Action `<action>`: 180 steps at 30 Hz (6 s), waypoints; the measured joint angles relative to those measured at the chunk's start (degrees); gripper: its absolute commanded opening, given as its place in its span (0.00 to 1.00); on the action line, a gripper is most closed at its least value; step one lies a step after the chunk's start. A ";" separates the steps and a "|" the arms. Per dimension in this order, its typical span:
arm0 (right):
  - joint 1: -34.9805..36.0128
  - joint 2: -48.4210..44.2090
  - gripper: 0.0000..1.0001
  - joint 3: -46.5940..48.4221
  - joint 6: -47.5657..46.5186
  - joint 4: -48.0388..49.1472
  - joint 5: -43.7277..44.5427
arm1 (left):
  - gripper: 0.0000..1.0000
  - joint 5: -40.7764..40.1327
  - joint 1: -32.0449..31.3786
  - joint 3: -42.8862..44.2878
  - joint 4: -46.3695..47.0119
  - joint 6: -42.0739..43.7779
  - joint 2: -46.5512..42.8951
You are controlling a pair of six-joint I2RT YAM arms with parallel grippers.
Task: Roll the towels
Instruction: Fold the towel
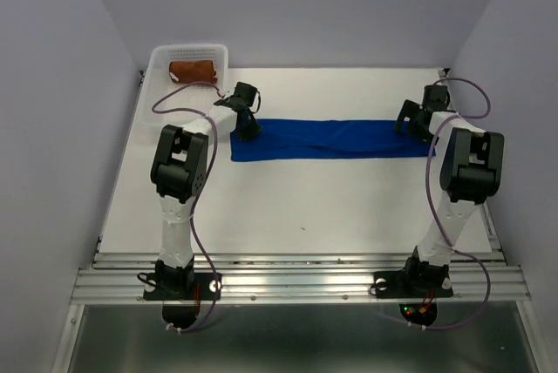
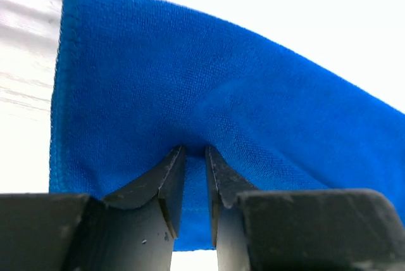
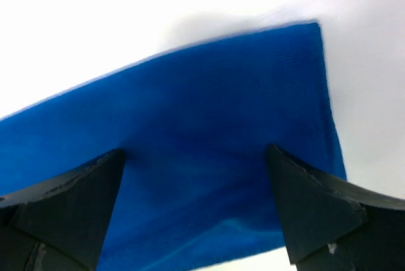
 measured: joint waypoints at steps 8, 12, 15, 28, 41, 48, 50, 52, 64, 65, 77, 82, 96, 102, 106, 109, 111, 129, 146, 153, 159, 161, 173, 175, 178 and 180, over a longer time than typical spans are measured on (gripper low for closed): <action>-2.67 5.03 1.00 5.64 -0.90 0.24 -2.56 | 0.30 -0.72 0.02 -5.11 2.08 0.39 -2.89; -6.54 5.64 1.00 7.19 -0.11 0.02 -5.75 | 0.29 -1.64 -0.15 -8.76 1.36 0.94 -5.64; -7.85 5.64 1.00 7.43 -0.85 -0.55 -6.01 | 0.28 -1.38 -0.48 -11.47 1.09 1.86 -7.67; -8.15 -0.37 1.00 6.05 -8.07 -5.16 -7.50 | 0.99 -1.77 -1.99 -13.29 -7.10 6.47 -19.67; -10.56 6.34 1.00 11.21 -15.02 -6.40 1.03 | 0.99 -2.71 4.17 -19.80 -7.17 2.73 -23.41; -10.93 9.60 0.58 13.84 -15.50 -6.69 0.13 | 0.99 -0.17 7.13 -23.71 -5.49 0.83 -23.41; -10.86 9.60 0.31 13.84 -15.41 -6.73 -0.72 | 0.99 0.46 7.10 -23.71 -4.20 0.63 -23.39; -10.82 9.62 0.15 13.81 -15.67 -6.75 -1.36 | 0.99 1.40 7.08 -23.71 -2.67 0.59 -23.39; -10.86 4.26 0.07 10.78 -20.65 -7.52 2.54 | 0.90 5.01 4.63 -22.93 2.78 1.09 -17.46; -10.86 3.45 0.07 10.75 -21.07 -7.54 2.84 | 0.86 5.27 4.22 -22.49 2.97 1.25 -17.16; -3.72 -9.73 0.09 10.93 -25.05 -7.80 7.13 | 0.62 9.62 2.21 -17.46 8.35 2.75 -11.28; 3.89 -9.75 0.10 11.54 -22.53 -12.72 9.44 | 0.60 10.43 1.03 -16.98 9.51 3.45 -10.64; 26.05 -8.79 0.11 16.31 -10.49 -19.71 8.98 | 0.46 11.41 0.28 -15.23 10.47 3.80 -8.66; 32.48 -4.22 0.11 21.94 -5.22 -20.02 3.41 | 0.35 11.82 -0.15 -14.93 11.15 3.72 -8.04; 34.88 -2.08 0.15 23.50 -2.75 -20.52 0.87 | 0.21 12.09 -0.37 -14.73 11.65 3.63 -7.48; 36.63 -0.55 0.15 25.18 -1.42 -21.31 -0.07 | 0.19 12.50 -0.46 -14.69 11.80 3.50 -7.13; 37.57 0.04 0.15 25.90 -0.61 -21.27 -0.11 | 0.19 12.55 -0.48 -14.69 11.93 3.45 -7.08; 42.88 7.06 0.16 32.70 2.93 -21.94 -5.11 | 0.16 13.11 -0.66 -14.67 12.48 3.32 -6.86; 46.21 17.92 0.53 37.42 6.12 -22.14 -7.50 | 0.18 12.48 -0.83 -14.19 11.69 0.96 -6.64; 46.18 18.12 0.79 37.31 4.24 -22.08 -10.80 | 0.25 10.40 -1.11 -13.62 10.05 -0.09 -6.84; 44.87 9.73 1.00 30.29 3.85 -21.11 -11.26 | 0.50 7.34 -1.11 -13.57 6.58 -0.76 -8.07; 43.39 4.94 1.00 26.60 3.89 -19.93 -11.76 | 0.62 5.35 -1.14 -13.57 4.61 -0.72 -9.01; 22.60 -4.59 1.00 14.53 4.87 -12.96 -14.49 | 0.88 4.63 -3.15 -2.91 -2.45 2.25 -13.09; 21.29 -1.42 1.00 15.23 4.50 -12.57 -15.80 | 0.88 6.95 -5.07 3.23 -2.93 3.96 -11.39; 20.90 4.55 1.00 17.49 3.82 -12.41 -17.57 | 0.88 9.22 -8.02 10.19 -1.77 5.92 -7.58; 20.90 7.76 1.00 18.60 3.65 -12.22 -18.45 | 0.88 11.04 -10.21 14.25 -1.05 7.48 -4.11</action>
